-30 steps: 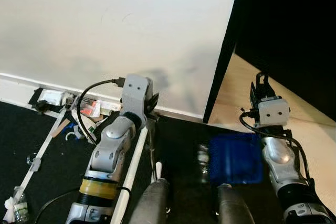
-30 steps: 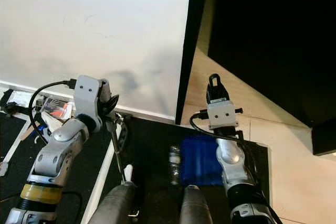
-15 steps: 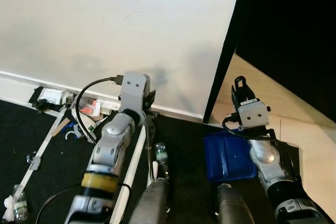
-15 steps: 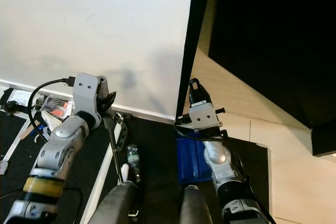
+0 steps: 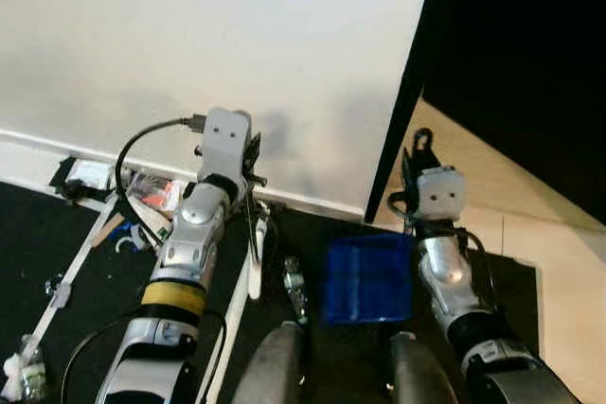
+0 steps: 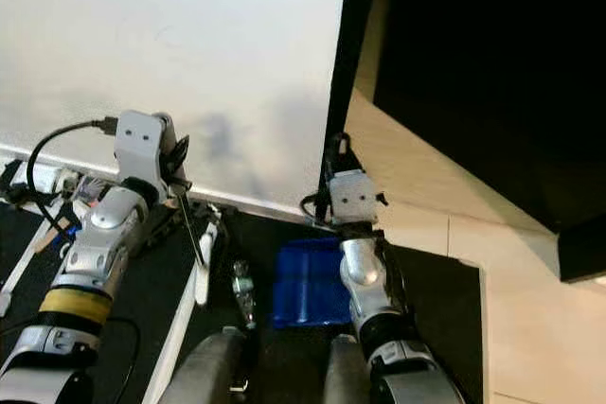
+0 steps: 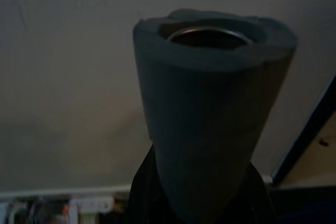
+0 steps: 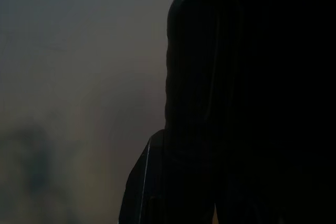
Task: Sweep floor
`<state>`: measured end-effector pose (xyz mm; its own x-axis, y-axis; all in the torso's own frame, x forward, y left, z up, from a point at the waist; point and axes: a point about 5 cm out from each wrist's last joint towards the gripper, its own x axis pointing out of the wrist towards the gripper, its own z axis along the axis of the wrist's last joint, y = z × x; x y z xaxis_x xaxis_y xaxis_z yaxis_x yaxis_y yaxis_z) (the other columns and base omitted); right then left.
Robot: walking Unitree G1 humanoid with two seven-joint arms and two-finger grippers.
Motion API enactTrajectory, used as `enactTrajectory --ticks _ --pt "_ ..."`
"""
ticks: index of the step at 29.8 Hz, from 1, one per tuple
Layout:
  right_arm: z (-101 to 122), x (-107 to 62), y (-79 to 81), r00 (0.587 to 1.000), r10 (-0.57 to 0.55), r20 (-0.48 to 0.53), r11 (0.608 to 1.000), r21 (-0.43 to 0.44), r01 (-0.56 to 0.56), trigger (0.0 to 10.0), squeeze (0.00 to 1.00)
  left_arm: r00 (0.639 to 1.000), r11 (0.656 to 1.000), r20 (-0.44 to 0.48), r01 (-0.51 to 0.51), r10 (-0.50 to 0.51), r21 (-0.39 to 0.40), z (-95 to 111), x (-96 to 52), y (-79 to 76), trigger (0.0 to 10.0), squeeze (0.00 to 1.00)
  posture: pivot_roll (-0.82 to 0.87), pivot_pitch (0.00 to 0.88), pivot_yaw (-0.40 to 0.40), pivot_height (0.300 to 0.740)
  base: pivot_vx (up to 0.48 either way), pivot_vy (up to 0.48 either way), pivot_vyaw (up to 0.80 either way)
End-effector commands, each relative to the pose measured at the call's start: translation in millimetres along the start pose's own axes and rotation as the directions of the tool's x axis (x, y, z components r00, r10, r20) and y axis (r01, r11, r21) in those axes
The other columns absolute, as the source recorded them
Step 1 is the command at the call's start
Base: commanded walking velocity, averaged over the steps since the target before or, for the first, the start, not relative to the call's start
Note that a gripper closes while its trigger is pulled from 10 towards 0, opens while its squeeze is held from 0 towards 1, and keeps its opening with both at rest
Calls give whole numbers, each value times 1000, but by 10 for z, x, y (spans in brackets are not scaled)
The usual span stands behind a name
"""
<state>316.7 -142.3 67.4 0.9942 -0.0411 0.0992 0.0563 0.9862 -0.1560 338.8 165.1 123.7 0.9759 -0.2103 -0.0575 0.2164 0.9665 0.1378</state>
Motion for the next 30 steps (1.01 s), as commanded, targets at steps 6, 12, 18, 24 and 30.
enactTrajectory --ticks 6,12,18,24,30 --pt "-216 -135 26 994 29 -103 1000 6 -29 10000 0 995 992 -101 1 -14 -130 -348 -99 -114 10000 0 167 164 83 740 0 0 0" --pt "-277 -178 73 991 61 -123 998 -27 -64 10000 0 996 985 -92 -2 -13 -171 -361 -80 -151 10000 0 170 168 83 740 0 0 0" --pt "-228 -124 130 989 100 -106 993 -46 -106 10000 0 998 982 -57 6 -17 -191 -273 -12 -156 10000 0 173 165 85 740 0 0 0" --pt "-358 -78 167 946 151 -286 974 -118 -191 10000 0 999 981 -36 25 -33 -193 -224 21 -212 10000 0 168 152 75 740 0 0 0" --pt "-391 -134 211 919 229 -320 963 -66 -262 10000 0 999 980 -43 19 -28 -198 -269 -27 -227 10000 0 166 150 51 740 0 0 0"
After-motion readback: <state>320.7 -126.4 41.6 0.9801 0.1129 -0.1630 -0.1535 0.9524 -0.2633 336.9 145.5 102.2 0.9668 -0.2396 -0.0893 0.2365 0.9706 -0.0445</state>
